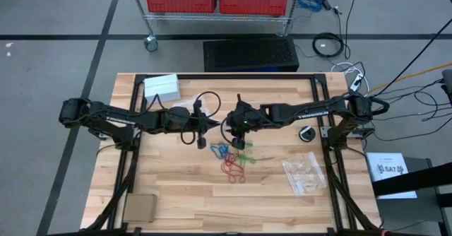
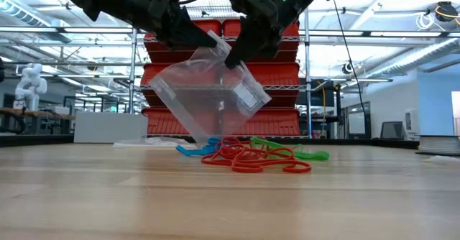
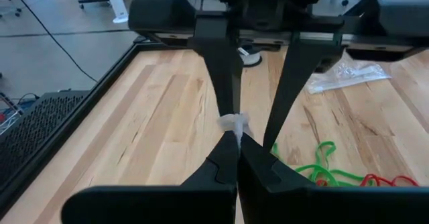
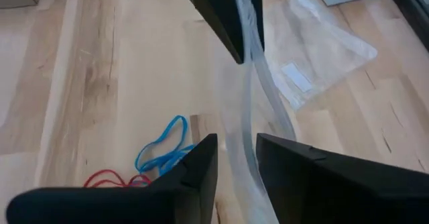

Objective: Sort rubber bands
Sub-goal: Open the top right transparent zip lock bag

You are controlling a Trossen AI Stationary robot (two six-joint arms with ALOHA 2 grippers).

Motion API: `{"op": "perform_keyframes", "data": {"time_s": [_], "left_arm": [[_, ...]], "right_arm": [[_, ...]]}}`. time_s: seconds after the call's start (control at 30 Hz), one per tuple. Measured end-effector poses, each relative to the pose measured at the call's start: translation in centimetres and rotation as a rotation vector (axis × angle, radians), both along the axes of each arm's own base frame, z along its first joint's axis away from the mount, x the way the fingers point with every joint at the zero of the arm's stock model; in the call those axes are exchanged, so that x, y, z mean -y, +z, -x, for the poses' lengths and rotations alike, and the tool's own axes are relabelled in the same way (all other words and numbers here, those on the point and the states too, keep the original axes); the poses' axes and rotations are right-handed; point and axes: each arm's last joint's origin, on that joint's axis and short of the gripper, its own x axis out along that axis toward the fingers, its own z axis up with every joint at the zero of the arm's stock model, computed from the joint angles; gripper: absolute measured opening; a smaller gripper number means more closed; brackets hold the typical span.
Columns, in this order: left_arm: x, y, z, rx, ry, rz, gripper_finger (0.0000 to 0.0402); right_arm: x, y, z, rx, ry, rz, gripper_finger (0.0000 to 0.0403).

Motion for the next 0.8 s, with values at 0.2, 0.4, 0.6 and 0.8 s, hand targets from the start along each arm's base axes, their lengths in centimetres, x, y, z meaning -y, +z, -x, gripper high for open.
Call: {"op": "perform_keyframes", "data": {"time_s": [0.2,0.4,0.6,0.8], "left_arm": [[-0.1,0.0,0.0,0.0,0.03,-0.004,0.0],[-0.1,0.0,0.0,0.006,0.036,0.014,0.0],[0.1,0.1,-0.1,0.023,-0.012,0.066,0.0],[0.3,-1.2,-0.8,-0.017,-0.077,0.107,0.0027]], "right_arm": [[-0.1,0.0,0.1,-0.007,0.017,-0.015,0.0068],[-0.1,-0.1,0.4,-0.039,0.011,-0.01,0.0005],[-0.1,0.4,1.0,-0.061,0.015,-0.001,0.0001],[-0.2,1.8,1.9,-0.039,0.039,0.005,0.0001]]}}
